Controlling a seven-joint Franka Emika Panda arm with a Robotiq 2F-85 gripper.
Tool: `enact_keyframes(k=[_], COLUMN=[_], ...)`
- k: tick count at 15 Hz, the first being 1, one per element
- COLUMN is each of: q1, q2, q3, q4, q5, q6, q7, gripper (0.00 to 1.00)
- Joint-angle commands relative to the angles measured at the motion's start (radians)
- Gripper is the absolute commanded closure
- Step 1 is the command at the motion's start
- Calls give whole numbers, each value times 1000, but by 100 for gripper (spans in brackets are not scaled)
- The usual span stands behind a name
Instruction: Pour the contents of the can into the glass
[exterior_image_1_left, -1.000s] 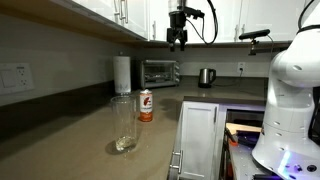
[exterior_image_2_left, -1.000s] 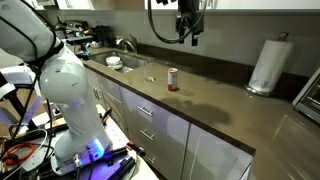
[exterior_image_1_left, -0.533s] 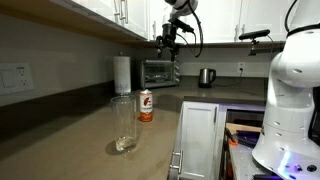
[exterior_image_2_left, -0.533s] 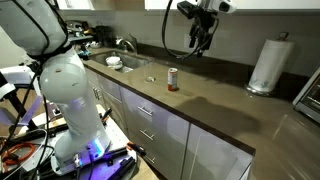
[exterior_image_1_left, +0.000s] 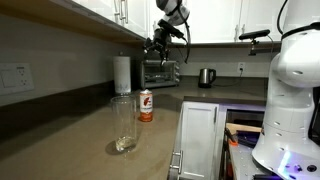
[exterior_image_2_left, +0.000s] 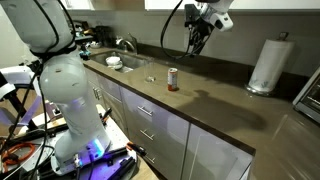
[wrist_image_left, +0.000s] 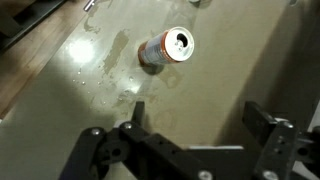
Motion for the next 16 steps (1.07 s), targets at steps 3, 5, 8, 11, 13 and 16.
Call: enact_keyframes(k=[3,5,8,11,13,16], q1=[-9,-10,-10,-6,-10,-23], q2=[-20,1,0,22,35,59], q3=[13,14,14,19,16,5], q4=[-67,-40,-44,-67,-87,-107], q5=[141,114,116,133,179,291], q6=[22,2,4,-15,-33,-72], q7=[29,29,29,22,9,-33], gripper=[0,0,0,0,0,0])
